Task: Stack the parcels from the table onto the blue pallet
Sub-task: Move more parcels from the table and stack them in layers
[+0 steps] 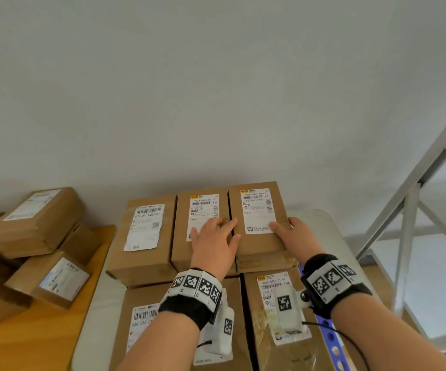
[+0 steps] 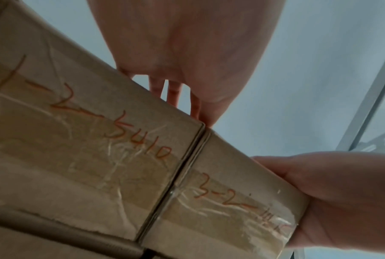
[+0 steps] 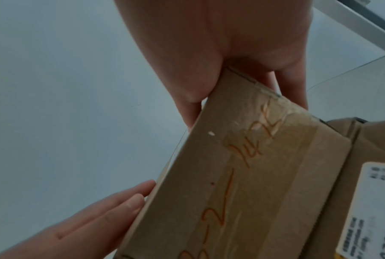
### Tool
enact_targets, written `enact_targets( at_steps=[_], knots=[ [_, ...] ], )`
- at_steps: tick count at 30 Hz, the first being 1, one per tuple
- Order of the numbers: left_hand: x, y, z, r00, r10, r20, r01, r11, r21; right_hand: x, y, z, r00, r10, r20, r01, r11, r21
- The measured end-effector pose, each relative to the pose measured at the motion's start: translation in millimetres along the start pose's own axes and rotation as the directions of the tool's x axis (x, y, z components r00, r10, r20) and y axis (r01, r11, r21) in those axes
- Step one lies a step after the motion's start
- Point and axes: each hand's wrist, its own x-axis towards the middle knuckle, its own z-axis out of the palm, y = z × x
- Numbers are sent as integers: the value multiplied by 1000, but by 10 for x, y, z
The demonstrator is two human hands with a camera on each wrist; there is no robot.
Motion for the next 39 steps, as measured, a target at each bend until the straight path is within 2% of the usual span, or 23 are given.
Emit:
enact_targets(
  at_steps=[7,12,17,22,27,31,35,39],
  knots=[
    [-11,31,-24,1000,28,7,-29,996,81,-55,6,27,999,-17,-48,17,1000,-7],
    [-32,36,-122,998,39,43,-39,999,6,-149,-66,29,988,-76,-135,69,996,-56],
    [-136,-69,-336,1000,27,1,-27,998,-54,-350,-290,17,934,-251,-256,220,965,-145],
    [-323,-338,-653,995,-5,-103,-7,993,-115,-674,-674,227,886,-383,-262,360,923,-134],
    [-755,-880,-1028,976,-72,-205,41,987,-153,-1057,-1079,785,860,-480,-174,461,877,-139],
    [-1277,-1534,-1361,961,-159,-224,127,980,-152,-1441,-1342,1459,857,-511,-63,502,857,-112],
    [-1881,-2311,-1609,925,-282,-256,242,954,-178,-1885,-1568,2248,849,-524,75,529,844,-86],
    [-2465,-3027,-1836,873,-394,-286,357,918,-176,-2355,-1764,2998,815,-556,165,573,816,-77]
  ],
)
